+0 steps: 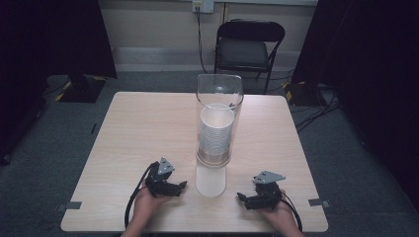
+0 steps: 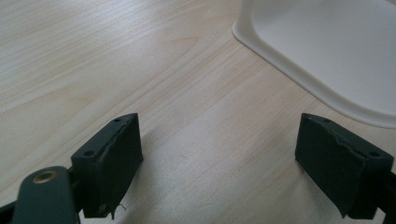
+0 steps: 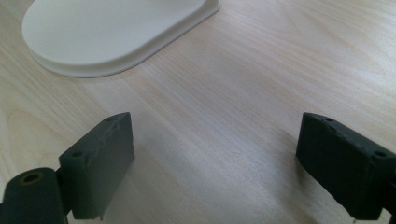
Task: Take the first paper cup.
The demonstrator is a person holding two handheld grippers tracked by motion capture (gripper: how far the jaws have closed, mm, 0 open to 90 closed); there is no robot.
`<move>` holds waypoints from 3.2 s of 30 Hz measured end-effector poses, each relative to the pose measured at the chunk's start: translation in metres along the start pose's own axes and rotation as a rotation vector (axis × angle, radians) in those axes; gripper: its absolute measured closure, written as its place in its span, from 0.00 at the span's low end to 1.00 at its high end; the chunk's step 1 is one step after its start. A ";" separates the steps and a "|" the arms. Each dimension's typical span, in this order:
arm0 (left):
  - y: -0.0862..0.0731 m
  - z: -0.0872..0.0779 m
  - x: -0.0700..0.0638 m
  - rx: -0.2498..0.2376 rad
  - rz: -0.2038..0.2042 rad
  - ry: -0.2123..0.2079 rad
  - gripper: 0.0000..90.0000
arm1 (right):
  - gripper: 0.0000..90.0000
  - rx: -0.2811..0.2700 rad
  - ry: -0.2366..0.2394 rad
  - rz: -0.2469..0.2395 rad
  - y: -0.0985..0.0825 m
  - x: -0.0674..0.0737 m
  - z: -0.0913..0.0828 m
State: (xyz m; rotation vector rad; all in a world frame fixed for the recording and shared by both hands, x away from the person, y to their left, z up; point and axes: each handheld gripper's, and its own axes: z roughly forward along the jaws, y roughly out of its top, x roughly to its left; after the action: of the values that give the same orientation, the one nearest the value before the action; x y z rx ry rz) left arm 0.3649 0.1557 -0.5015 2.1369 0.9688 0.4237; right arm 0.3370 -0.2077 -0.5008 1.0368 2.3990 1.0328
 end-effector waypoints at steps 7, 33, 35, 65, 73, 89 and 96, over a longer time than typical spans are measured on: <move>0.001 0.002 -0.002 0.019 -0.046 0.044 0.06 | 0.12 0.000 0.002 0.001 0.000 0.000 0.000; 0.049 -0.030 -0.044 -0.192 0.047 -0.236 0.21 | 0.12 0.001 0.007 0.000 0.000 -0.001 0.000; 0.058 -0.032 -0.050 -0.226 0.033 -0.257 0.21 | 0.12 0.002 0.008 0.000 0.000 -0.001 0.000; 0.094 -0.011 -0.070 -0.426 0.019 -0.156 0.36 | 0.12 0.004 0.006 0.004 0.000 0.000 0.000; 0.088 -0.008 -0.072 -0.464 0.041 -0.139 0.38 | 0.12 0.001 0.007 0.000 0.000 -0.001 0.000; 0.081 -0.006 -0.079 -0.509 0.054 -0.087 0.39 | 0.12 0.000 0.009 0.000 0.000 -0.001 0.000; 0.085 -0.006 -0.081 -0.459 0.063 -0.060 0.24 | 0.12 0.002 0.009 0.000 0.000 -0.001 0.000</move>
State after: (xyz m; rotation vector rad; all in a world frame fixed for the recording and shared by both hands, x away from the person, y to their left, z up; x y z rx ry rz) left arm 0.3509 0.0599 -0.4342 1.7544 0.6920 0.5512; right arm 0.3376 -0.2080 -0.5008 1.0354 2.4073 1.0381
